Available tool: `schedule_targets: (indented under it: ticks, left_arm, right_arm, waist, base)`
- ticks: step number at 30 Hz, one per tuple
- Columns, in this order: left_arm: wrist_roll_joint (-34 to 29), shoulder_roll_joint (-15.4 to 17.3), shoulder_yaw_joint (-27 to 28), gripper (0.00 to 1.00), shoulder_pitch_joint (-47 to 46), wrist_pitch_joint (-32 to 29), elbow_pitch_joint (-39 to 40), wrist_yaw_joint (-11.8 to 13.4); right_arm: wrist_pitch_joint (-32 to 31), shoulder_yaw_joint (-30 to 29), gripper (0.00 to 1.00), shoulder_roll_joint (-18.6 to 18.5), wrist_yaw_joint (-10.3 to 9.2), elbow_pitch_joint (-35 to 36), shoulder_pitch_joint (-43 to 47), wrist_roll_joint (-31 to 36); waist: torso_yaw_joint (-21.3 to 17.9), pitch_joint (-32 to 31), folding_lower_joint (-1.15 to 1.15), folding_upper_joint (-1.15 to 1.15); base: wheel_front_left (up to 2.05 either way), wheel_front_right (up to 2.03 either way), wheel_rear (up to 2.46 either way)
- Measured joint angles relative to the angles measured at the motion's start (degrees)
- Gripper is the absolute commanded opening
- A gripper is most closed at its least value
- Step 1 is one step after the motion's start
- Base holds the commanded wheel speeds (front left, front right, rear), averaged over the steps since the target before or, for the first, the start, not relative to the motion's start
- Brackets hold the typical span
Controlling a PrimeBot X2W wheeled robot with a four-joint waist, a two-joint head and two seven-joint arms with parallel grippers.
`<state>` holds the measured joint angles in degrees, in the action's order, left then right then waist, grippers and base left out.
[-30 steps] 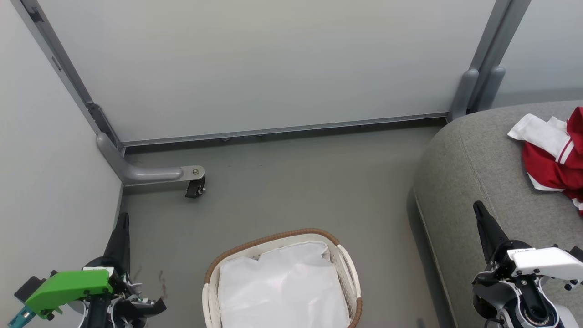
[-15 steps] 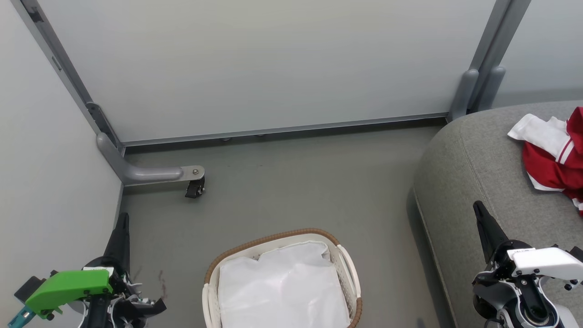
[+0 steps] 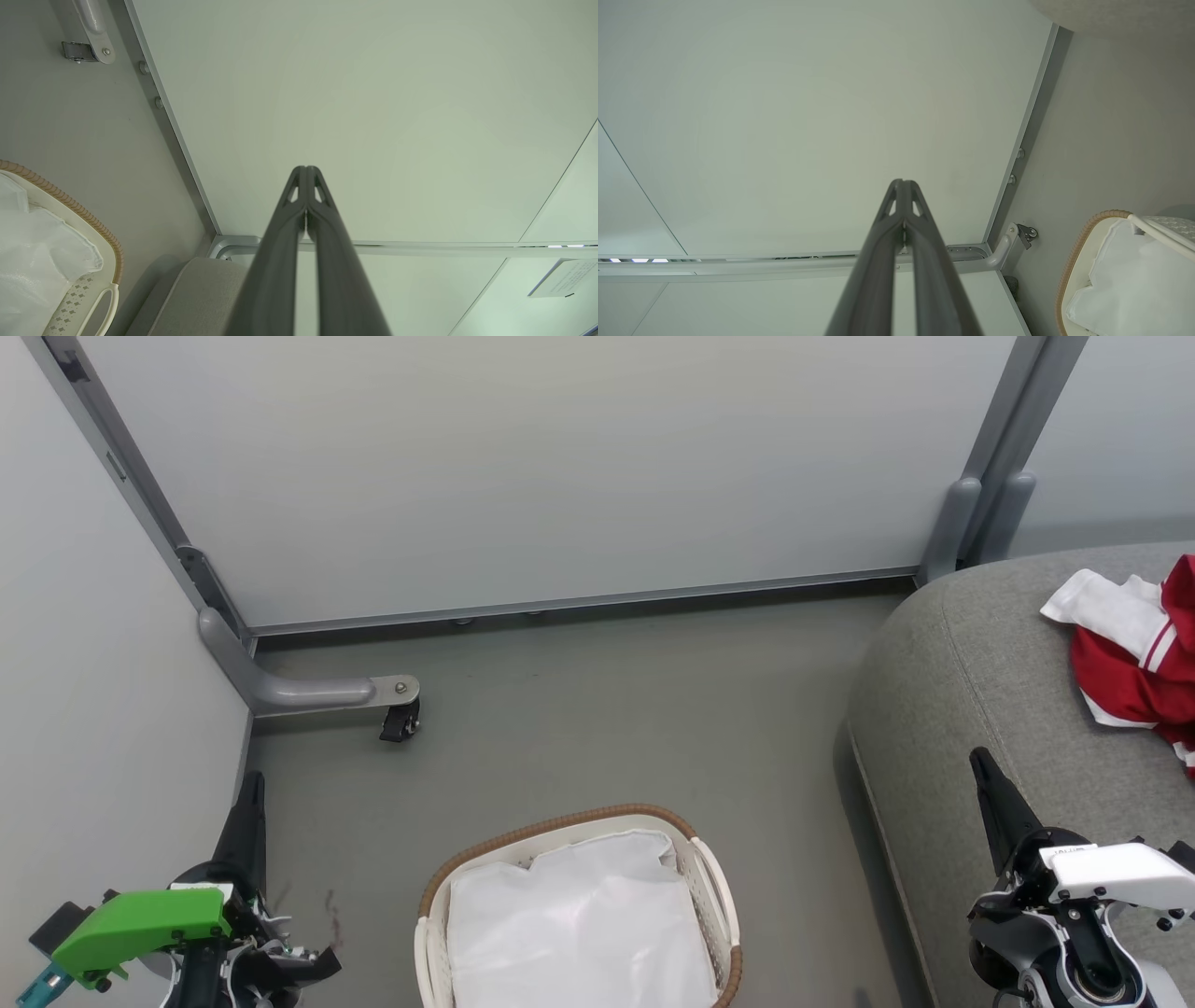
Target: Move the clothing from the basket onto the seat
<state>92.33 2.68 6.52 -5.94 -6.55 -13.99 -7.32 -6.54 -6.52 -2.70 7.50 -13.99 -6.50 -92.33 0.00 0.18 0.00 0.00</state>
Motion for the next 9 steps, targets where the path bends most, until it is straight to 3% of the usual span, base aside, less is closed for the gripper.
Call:
schedule_targets:
  ticks: [9]
  left_arm:
    - [0.0,0.0,0.0,0.0,0.0,0.0,0.0,0.0]
  right_arm:
    - [0.0,0.0,0.0,0.0,0.0,0.0,0.0,0.0]
  waist:
    - [0.0,0.0,0.0,0.0]
  base:
    - [0.0,0.0,0.0]
